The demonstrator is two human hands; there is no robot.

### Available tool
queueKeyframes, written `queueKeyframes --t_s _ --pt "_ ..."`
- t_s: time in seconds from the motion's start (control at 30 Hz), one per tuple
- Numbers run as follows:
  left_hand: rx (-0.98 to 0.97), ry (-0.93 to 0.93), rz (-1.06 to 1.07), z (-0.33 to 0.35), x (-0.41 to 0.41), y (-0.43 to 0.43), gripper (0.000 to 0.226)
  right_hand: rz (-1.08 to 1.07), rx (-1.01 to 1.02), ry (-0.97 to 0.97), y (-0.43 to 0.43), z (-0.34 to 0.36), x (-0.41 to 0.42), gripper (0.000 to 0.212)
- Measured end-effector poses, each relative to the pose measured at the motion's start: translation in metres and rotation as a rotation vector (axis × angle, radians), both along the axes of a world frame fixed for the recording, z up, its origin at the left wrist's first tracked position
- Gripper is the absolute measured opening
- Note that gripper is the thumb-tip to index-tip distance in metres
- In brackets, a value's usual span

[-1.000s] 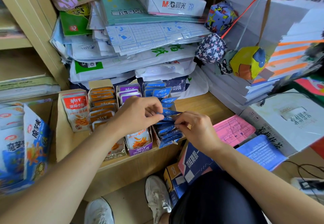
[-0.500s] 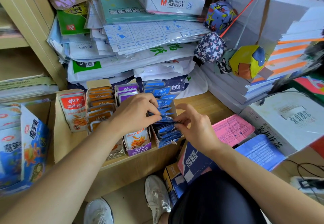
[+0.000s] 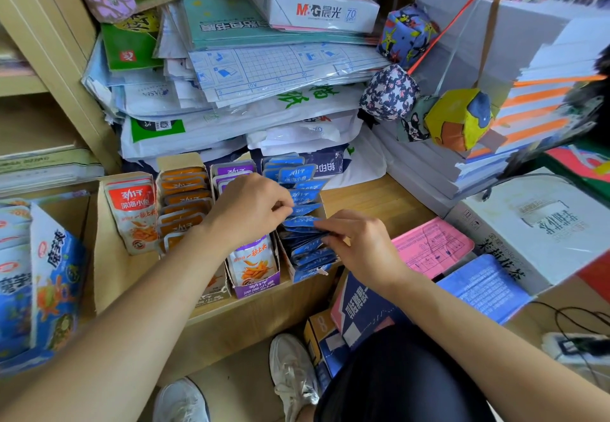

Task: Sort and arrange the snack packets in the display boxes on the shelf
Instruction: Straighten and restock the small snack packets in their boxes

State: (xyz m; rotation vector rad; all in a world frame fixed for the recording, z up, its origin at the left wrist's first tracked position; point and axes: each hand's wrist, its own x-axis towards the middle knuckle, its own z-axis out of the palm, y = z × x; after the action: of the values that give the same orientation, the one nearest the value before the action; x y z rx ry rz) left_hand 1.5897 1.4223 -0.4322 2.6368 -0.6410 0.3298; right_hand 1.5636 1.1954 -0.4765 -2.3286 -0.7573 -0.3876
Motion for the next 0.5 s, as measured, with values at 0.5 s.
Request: queueKeyframes --t_s 0.5 --pt "-0.121 -0.124 -0.085 -0.006 0.005 0.005 0.014 -0.119 0.135 -0.016 0.011 0.003 0.012 0.023"
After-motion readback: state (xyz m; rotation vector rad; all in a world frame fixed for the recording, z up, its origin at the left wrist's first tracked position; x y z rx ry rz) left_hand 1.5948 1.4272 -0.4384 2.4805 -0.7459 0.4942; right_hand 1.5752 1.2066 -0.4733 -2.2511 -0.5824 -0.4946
